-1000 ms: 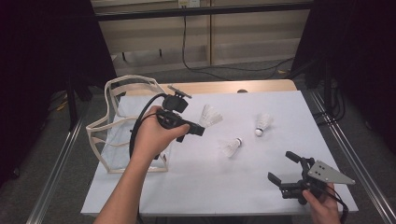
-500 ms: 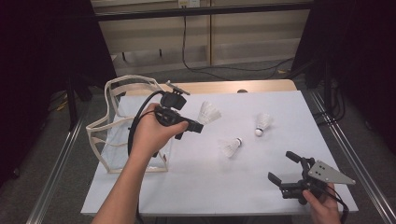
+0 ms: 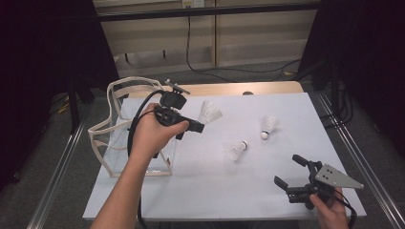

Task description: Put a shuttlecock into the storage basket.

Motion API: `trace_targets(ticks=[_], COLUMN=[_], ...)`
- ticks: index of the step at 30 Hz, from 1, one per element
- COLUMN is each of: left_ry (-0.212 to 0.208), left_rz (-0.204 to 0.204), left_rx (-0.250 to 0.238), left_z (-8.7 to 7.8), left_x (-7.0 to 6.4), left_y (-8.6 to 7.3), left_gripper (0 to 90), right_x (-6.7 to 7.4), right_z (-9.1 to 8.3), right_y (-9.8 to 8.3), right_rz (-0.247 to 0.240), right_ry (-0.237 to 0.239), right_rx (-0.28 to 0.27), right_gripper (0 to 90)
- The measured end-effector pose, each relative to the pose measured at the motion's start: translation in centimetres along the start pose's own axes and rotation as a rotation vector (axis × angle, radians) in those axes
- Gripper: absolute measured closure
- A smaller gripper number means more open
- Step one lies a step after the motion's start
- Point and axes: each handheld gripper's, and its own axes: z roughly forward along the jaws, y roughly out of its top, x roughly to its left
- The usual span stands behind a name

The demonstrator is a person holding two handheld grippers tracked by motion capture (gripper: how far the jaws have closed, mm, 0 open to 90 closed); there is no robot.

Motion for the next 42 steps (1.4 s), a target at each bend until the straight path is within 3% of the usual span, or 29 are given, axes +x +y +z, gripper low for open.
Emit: trace_targets(ticks=[42], left_ry=[0.054], left_rz=[-0.019], left_rx=[-0.024], left_z=[-2.3], left_x=[1.0], left_y=[1.0], left_gripper=[65.6], right_x=[0.0], right_z=[0.0], right_y=[0.0], right_rz=[0.001], right_ry=[-0.001], right_rx=[0.000], right_gripper=[0.0])
